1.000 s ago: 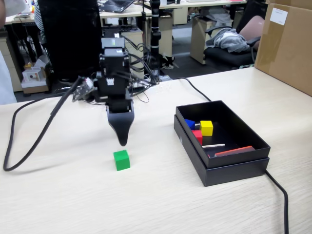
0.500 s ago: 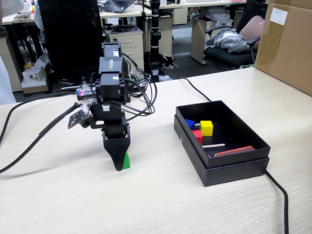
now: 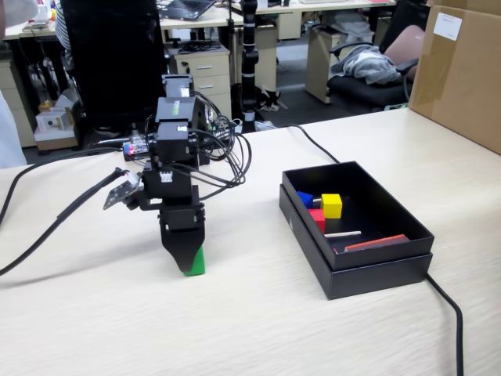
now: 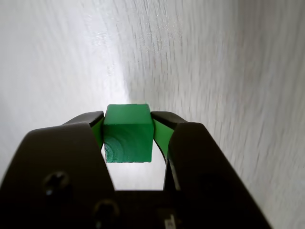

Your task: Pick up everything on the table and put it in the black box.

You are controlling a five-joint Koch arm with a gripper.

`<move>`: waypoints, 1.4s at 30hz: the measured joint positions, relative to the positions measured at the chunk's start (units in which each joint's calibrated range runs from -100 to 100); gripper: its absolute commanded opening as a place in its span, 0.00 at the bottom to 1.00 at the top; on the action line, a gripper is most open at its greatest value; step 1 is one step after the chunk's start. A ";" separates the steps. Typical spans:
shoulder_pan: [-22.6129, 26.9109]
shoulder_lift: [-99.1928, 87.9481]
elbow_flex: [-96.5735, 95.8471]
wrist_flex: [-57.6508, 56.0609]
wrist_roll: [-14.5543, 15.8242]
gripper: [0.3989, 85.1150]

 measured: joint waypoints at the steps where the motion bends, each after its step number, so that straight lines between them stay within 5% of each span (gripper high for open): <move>1: 0.29 -3.50 -1.64 0.08 -0.15 0.08; 8: 9.57 -36.25 -13.05 0.00 2.15 0.08; 19: 21.34 -33.27 -13.33 0.00 9.67 0.08; 28: 23.15 -15.79 -11.87 0.08 12.80 0.09; 33: 23.25 -12.17 -10.41 0.08 13.33 0.32; 42: 22.76 -16.05 -10.59 0.00 13.38 0.41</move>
